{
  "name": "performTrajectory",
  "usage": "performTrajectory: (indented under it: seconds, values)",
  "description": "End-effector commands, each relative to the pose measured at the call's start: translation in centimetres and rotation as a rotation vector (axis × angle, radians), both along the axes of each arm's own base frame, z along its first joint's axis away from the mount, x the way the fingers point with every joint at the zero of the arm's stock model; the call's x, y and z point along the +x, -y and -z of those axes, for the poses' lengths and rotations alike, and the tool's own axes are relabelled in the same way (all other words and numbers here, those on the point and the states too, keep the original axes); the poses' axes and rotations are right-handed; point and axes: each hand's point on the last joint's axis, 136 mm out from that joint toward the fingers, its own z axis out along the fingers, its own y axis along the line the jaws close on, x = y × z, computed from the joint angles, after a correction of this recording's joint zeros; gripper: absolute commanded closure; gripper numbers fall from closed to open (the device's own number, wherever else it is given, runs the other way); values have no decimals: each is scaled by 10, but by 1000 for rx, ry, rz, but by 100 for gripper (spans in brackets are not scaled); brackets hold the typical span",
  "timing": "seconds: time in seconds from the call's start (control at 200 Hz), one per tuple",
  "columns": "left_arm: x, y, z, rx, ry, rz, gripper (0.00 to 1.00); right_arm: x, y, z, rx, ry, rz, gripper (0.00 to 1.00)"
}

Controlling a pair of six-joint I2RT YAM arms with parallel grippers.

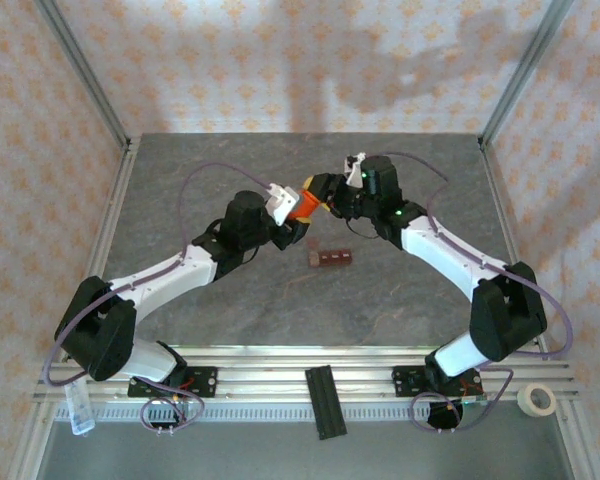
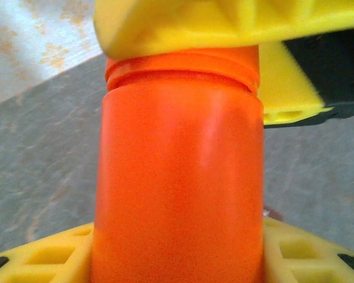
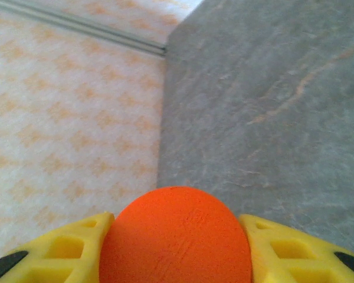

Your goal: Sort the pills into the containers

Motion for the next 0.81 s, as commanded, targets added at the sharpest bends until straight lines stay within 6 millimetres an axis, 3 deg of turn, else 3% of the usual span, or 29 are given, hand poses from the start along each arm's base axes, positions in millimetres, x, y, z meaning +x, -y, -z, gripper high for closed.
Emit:
performTrajectory:
  seconds: [0.0,0.145,0.24,0.37,0.561,0.801]
  values:
    - [-18,16,-42,-244,-32,161,100,-10,-5,-75,136,297,-127,61]
    - [-19,19,-44,-273,-60,188,100,-11,-3,-80,126,285,-140,56]
    - [-15,14,-36,-226,-59,151,100,-8,5,-85,103,263,-81,37]
    - [-10,5,-25,-132,-31,88,100,0,26,-76,-1,159,54,22]
    - [-6,-5,-13,74,84,-19,100,5,48,-34,-103,-127,216,17]
    - [-5,-10,-13,145,149,-64,100,-2,32,-20,-107,-185,196,17]
